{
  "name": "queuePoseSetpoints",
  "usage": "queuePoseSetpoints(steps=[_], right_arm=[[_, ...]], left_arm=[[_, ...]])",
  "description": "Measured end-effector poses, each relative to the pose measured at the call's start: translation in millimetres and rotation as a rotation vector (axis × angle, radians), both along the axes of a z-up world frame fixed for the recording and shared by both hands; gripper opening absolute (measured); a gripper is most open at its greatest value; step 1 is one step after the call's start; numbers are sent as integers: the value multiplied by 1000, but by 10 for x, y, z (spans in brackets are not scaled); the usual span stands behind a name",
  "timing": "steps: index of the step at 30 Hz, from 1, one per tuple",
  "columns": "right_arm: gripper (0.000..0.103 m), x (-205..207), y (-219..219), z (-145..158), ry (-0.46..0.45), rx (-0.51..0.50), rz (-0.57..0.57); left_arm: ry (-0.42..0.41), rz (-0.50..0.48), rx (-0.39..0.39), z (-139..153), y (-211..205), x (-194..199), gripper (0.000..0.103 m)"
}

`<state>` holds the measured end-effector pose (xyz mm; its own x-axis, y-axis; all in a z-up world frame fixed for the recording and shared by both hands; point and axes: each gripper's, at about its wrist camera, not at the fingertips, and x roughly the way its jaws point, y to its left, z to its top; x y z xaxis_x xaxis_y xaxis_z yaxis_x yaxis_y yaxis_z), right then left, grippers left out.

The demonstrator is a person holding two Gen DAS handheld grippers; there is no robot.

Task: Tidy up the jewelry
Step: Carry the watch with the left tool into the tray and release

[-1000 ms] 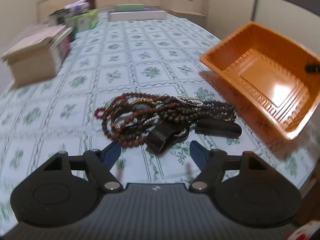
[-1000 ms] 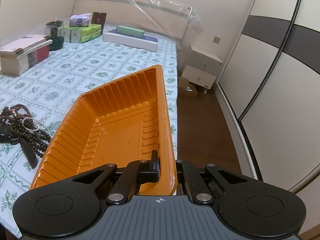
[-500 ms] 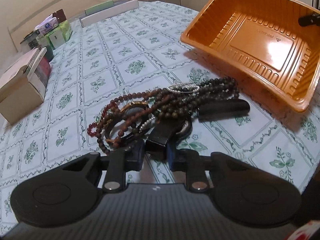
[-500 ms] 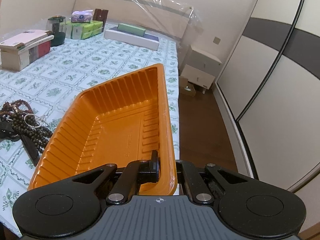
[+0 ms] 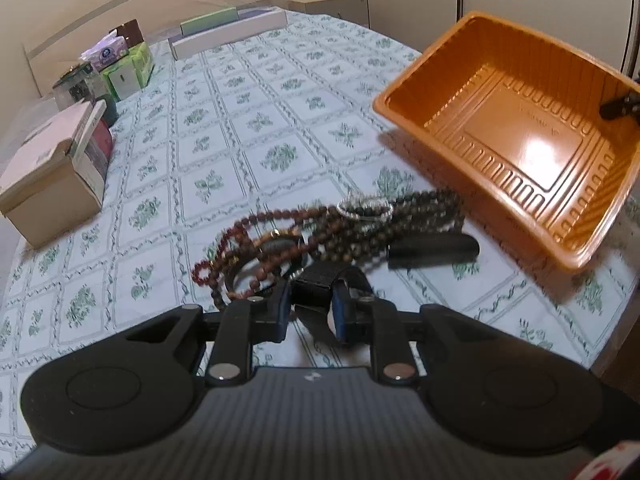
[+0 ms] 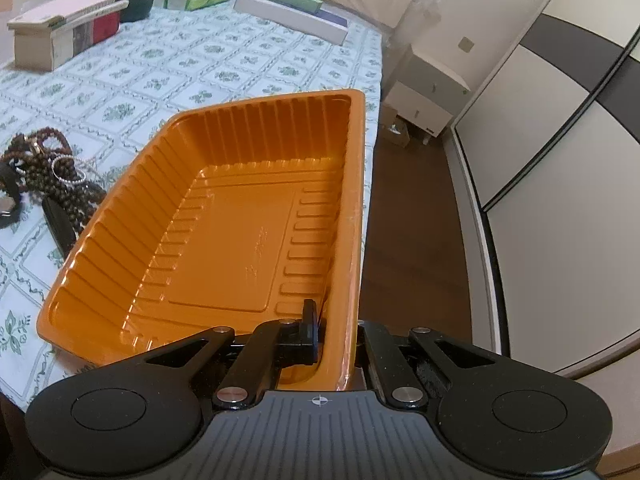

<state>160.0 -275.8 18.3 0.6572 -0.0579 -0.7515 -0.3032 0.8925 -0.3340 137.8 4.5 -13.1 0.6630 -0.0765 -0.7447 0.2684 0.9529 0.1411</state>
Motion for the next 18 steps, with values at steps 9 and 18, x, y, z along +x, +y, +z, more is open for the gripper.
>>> queuePoseSetpoints(steps=[9, 18], right_arm=[[3, -18, 31, -14, -8, 7, -9], [3, -18, 22, -12, -6, 8, -8]], left_arm=[[-24, -20, -27, 202, -45, 53, 18], [-71, -103, -74, 514, -382, 93, 18]])
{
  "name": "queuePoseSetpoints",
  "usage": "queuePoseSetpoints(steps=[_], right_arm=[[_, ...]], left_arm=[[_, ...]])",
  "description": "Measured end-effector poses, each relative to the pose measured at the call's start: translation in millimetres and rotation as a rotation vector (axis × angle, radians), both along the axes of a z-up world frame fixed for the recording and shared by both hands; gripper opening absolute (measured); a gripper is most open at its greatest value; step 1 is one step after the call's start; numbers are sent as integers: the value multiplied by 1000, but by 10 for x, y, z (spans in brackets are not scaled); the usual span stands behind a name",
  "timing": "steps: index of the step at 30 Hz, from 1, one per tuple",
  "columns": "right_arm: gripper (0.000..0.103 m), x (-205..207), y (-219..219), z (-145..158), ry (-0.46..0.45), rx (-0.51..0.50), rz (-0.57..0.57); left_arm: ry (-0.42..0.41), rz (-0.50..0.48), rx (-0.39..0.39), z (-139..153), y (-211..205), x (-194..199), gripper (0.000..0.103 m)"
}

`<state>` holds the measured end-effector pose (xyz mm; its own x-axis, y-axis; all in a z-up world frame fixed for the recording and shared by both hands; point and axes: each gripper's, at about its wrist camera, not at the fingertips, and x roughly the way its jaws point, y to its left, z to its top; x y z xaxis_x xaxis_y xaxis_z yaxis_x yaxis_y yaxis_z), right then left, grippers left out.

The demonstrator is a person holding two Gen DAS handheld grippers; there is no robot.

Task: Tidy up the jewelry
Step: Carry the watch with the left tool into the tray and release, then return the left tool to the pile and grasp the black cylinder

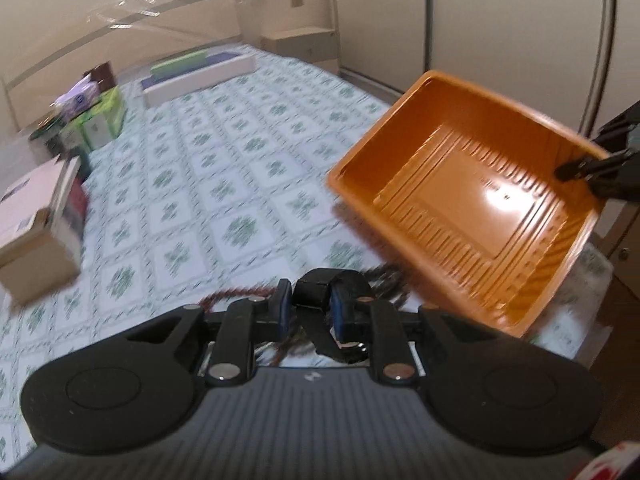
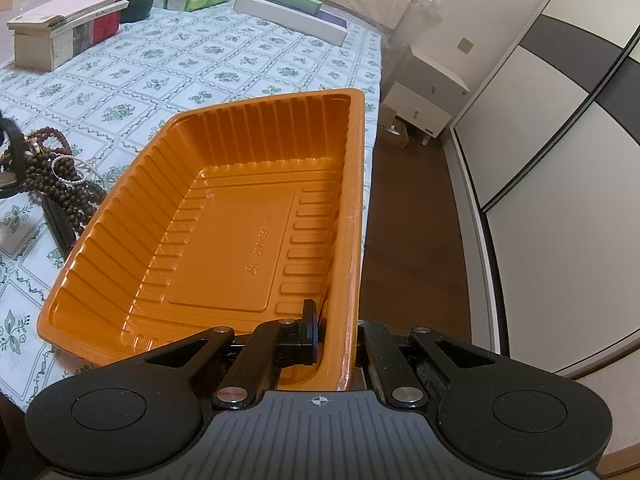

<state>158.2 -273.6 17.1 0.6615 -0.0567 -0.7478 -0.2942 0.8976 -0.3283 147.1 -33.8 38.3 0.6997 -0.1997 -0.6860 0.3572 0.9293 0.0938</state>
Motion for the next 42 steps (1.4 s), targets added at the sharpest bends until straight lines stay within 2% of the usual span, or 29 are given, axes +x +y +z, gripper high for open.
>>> queuePoseSetpoints(steps=[10, 18, 23, 27, 29, 30, 32, 36, 42], right_arm=[[3, -8, -5, 9, -2, 10, 0], [3, -13, -29, -2, 1, 23, -1], [3, -18, -39, 2, 1, 29, 0], [3, -17, -57, 5, 0, 34, -1], [3, -17, -60, 6, -1, 37, -1], [3, -21, -65, 0, -1, 38, -1], [3, -26, -73, -16, 3, 40, -2], [3, -36, -82, -16, -1, 47, -4], [3, -43, -80, -13, -4, 48, -3]], left_arm=[[-22, -128, -72, 188, -639, 215, 18], [36, -218, -88, -13, -1162, 257, 18], [60, -248, -93, -127, -1323, 253, 19], [71, -252, -103, -185, -1362, 263, 20], [62, -243, -121, -183, -1342, 260, 27], [52, -232, -124, -171, -1321, 251, 35], [40, -221, -120, -146, -1274, 246, 35], [19, -179, -119, -90, -1097, 241, 35], [-19, -72, -89, -114, -682, 132, 49]])
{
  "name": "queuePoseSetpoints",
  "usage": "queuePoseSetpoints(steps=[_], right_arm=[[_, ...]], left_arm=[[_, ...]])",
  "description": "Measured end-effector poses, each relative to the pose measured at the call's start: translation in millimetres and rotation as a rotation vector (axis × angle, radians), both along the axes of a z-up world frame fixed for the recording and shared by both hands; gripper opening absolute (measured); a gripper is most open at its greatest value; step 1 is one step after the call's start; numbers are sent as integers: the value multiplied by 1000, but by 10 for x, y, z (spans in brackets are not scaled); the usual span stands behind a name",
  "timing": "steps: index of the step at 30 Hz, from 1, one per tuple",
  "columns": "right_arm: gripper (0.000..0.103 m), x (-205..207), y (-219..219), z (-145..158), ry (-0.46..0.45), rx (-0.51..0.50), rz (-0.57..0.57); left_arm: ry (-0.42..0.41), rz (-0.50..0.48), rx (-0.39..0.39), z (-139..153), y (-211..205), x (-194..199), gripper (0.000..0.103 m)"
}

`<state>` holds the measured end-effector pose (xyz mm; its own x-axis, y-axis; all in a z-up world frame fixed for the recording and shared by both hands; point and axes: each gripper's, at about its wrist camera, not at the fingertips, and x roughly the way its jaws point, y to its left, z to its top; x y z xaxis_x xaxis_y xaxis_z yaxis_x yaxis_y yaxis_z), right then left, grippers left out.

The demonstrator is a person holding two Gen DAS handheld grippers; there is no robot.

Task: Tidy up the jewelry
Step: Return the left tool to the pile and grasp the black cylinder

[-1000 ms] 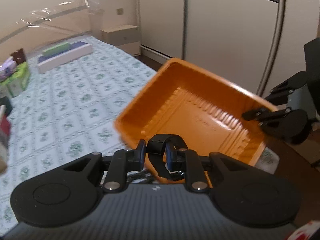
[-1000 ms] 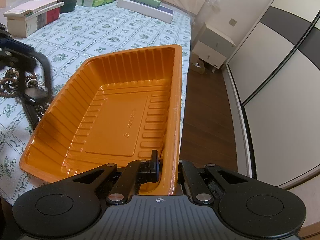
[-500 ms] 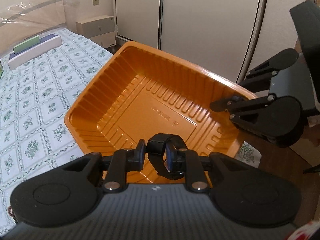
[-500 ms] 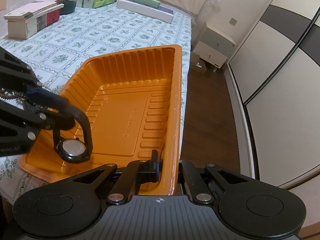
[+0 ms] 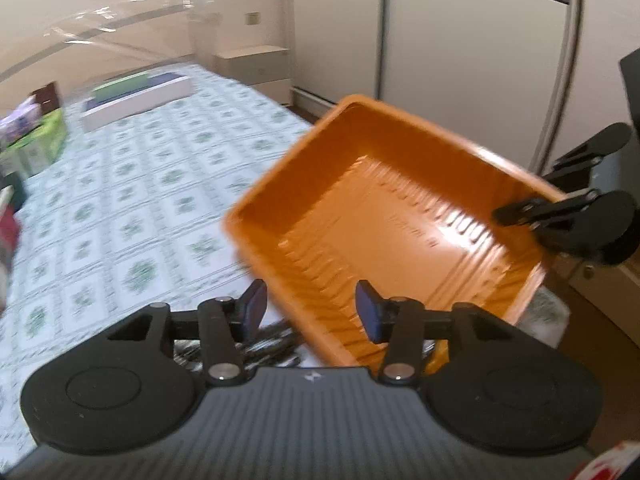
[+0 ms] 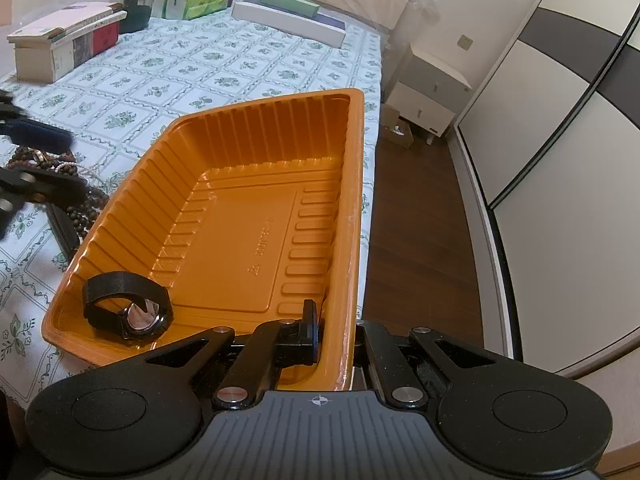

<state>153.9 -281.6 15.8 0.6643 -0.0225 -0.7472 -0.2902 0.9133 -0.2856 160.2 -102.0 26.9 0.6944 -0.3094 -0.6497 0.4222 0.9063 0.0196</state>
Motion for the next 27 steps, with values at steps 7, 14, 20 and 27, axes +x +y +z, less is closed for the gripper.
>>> queuePoseSetpoints(steps=[7, 14, 20, 27], right_arm=[[3, -11, -4, -2, -3, -6, 9], [3, -19, 1, 3, -1, -11, 13], [3, -13, 3, 2, 2, -6, 7], [3, -9, 0, -1, 3, -7, 9]], left_arm=[[-13, 126, 4, -111, 511, -215, 67], [-14, 244, 6, -280, 916, -468, 68], [11, 299, 36, -496, 1139, -629, 68], [20, 344, 75, -744, 1232, -689, 68]])
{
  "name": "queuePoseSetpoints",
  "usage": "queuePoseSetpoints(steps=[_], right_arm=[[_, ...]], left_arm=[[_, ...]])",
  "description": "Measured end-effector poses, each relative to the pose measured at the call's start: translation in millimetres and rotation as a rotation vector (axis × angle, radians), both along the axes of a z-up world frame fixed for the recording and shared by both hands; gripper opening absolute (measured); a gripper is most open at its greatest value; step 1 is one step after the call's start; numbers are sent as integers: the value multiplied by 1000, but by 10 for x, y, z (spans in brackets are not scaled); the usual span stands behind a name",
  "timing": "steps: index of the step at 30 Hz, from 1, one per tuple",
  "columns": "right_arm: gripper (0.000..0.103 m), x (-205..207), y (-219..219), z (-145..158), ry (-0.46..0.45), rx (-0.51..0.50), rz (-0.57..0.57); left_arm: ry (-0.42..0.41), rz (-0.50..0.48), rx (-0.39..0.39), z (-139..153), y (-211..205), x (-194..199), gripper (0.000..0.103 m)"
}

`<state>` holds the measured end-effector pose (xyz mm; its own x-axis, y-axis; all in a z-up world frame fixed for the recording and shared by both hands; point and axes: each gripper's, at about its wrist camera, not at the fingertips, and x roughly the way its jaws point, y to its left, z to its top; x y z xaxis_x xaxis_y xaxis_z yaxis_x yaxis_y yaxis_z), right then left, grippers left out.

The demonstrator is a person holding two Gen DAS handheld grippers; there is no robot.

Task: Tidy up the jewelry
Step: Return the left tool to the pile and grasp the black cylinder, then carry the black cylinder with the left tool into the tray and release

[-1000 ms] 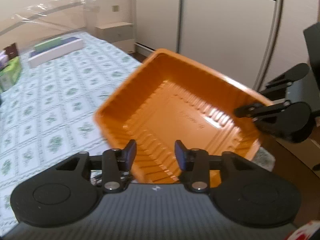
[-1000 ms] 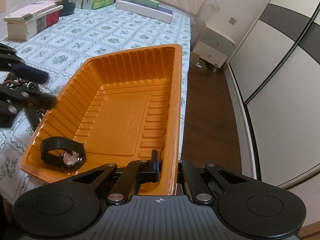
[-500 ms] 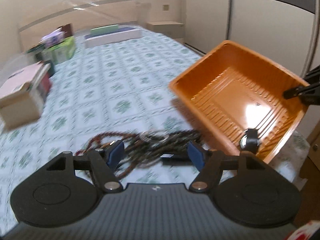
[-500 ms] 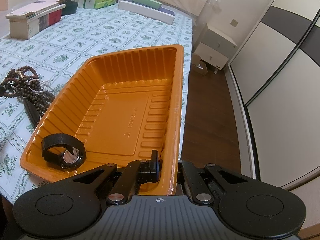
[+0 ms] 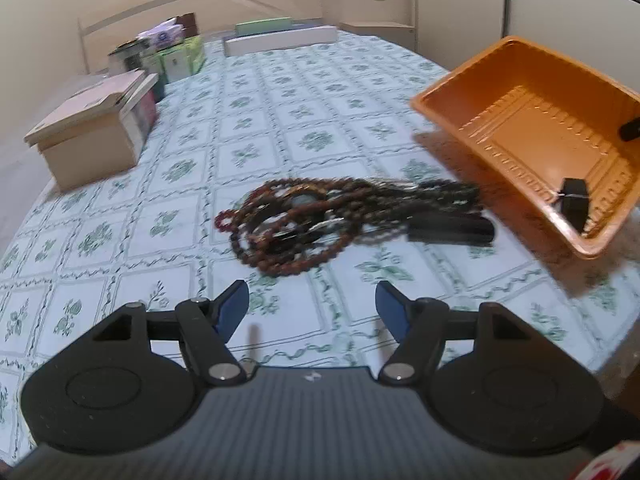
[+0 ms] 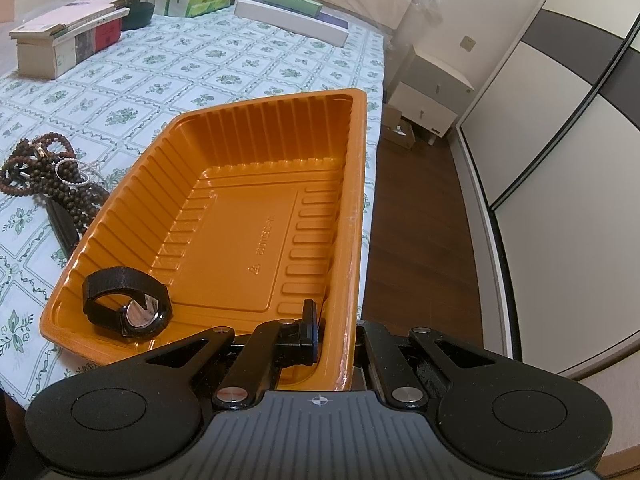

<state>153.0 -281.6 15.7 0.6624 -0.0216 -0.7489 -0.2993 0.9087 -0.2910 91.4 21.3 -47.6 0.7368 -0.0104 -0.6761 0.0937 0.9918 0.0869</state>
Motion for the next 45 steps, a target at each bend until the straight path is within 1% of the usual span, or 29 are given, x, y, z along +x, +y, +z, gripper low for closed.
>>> queuePoseSetpoints(steps=[4, 6, 10, 12, 14, 16, 18, 19, 20, 22, 26, 30, 32, 33, 34, 37, 41, 45], right_arm=[[3, 5, -12, -12, 1, -1, 1], [3, 7, -11, -14, 1, -1, 1], [3, 9, -12, -15, 1, -1, 1], [3, 11, -13, -17, 2, -1, 0], [3, 14, -17, -19, 2, 0, 0], [3, 14, -15, -22, 2, 0, 0], [3, 17, -20, -25, 4, 1, 0], [3, 20, -25, -27, 5, 2, 1], [3, 23, -30, -29, 6, 3, 1], [3, 22, -26, -29, 4, 1, 2], [3, 30, -27, -39, 7, 3, 3], [3, 36, -36, -52, 9, 6, 1], [3, 36, -38, -48, 9, 7, 2], [3, 37, -38, -47, 10, 6, 3], [3, 37, -38, -48, 10, 6, 3], [3, 36, -37, -50, 10, 5, 3], [3, 33, -33, -48, 9, -1, 6], [3, 30, -29, -47, 9, -4, 8]], left_arm=[[0, 28, 4, -53, 41, 87, 61], [7, 22, -3, -59, 35, 137, 57], [-12, -20, -43, -3, -106, 199, 55], [-14, -43, -81, 13, -218, 241, 55], [-13, -71, -113, 23, -358, 286, 57], [-24, -112, -134, 20, -504, 311, 73], [-32, -162, -126, 2, -637, 341, 78], [-30, -186, -112, -18, -700, 362, 85], [-23, -203, -93, -45, -757, 387, 88], [-8, -220, -69, -101, -830, 443, 88], [16, -238, -92, -167, -871, 548, 91], [22, -236, -81, -243, -904, 606, 90], [22, -239, -75, -264, -913, 627, 86], [24, -238, -76, -271, -915, 634, 78], [25, -234, -79, -275, -919, 636, 74], [27, -221, -75, -271, -928, 624, 74], [36, -231, -68, -217, -917, 561, 74], [9, -236, -80, -86, -877, 484, 74]])
